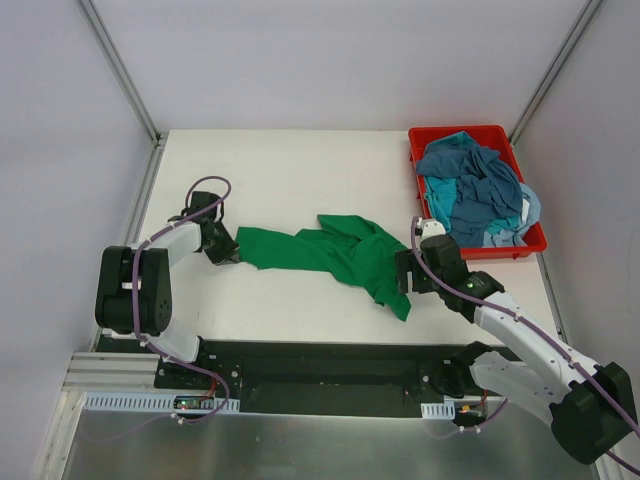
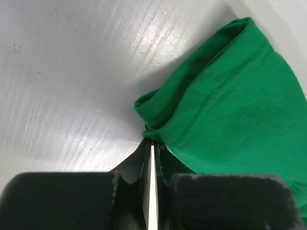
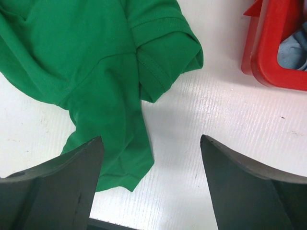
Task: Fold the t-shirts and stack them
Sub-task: Flatten out the tshirt
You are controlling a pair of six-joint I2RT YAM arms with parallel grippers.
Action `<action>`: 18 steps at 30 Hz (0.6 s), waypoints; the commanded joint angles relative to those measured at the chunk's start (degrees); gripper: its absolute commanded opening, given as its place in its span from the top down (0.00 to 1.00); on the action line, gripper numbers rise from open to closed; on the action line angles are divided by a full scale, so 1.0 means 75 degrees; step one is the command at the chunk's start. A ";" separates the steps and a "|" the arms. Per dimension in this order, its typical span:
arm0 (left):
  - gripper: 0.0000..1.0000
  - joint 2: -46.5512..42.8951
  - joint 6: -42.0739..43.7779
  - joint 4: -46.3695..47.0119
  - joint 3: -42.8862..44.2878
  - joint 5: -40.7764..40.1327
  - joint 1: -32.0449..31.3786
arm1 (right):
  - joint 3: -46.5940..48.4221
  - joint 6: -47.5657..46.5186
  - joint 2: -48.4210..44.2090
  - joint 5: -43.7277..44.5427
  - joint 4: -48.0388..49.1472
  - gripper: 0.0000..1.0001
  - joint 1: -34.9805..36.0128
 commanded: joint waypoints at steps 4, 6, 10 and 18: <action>1.00 -0.1462 0.0111 0.0045 -0.0240 -0.0587 -0.0541 | -0.0069 0.0332 -0.0085 0.0167 -0.0113 0.16 -0.0014; 1.00 -0.1919 0.0052 0.0068 -0.0229 -0.0611 -0.0740 | -0.0104 0.0344 -0.0120 0.0132 -0.0101 0.17 -0.0014; 1.00 -0.1958 0.0087 0.0115 0.0251 -0.0554 -0.1069 | -0.0221 0.0460 -0.0178 0.0073 0.0086 0.17 -0.0026; 1.00 -0.0412 -0.0041 0.0127 0.1540 -0.0108 -0.2404 | -0.0315 0.0543 -0.0178 -0.0056 0.0192 0.16 -0.0014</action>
